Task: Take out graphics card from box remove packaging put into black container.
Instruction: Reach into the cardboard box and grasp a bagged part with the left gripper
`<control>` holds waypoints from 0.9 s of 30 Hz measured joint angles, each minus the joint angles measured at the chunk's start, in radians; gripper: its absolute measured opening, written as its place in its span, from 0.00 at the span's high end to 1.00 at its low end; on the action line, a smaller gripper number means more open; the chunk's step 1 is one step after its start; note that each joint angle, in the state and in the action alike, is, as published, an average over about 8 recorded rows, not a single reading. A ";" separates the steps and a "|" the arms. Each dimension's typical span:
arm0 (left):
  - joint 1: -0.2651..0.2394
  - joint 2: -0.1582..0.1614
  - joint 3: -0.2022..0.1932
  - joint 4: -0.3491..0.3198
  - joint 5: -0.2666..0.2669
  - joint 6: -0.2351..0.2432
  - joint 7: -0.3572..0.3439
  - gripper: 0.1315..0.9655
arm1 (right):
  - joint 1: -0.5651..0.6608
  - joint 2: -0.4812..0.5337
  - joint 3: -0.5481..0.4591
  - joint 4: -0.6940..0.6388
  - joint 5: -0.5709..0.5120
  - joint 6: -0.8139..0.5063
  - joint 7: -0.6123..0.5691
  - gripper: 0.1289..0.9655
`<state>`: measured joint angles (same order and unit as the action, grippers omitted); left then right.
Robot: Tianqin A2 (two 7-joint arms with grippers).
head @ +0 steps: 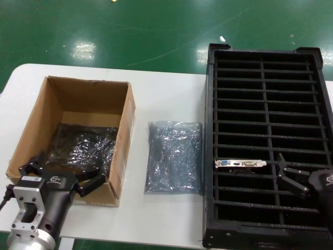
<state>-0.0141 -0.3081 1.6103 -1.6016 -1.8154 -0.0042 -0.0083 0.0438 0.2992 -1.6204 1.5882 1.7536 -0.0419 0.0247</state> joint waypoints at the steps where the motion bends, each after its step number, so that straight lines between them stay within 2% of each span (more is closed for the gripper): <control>1: 0.000 0.000 0.000 0.000 0.000 0.000 0.000 0.00 | 0.000 0.000 0.000 0.000 0.000 0.000 0.000 0.00; 20: -0.001 0.000 0.000 0.000 0.000 0.000 0.000 0.00 | 0.000 0.000 0.000 0.000 0.000 0.000 0.000 0.00; 24: -0.019 0.000 -0.011 -0.002 -0.001 0.001 -0.001 0.00 | 0.000 0.000 0.000 0.000 0.000 0.000 0.000 0.00; 27: -0.051 -0.009 -0.023 -0.007 -0.005 -0.007 0.001 0.00 | 0.000 0.000 0.000 0.000 0.000 0.000 0.000 0.00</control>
<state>-0.0647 -0.3166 1.5870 -1.6081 -1.8206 -0.0107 -0.0075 0.0438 0.2992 -1.6204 1.5882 1.7536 -0.0418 0.0247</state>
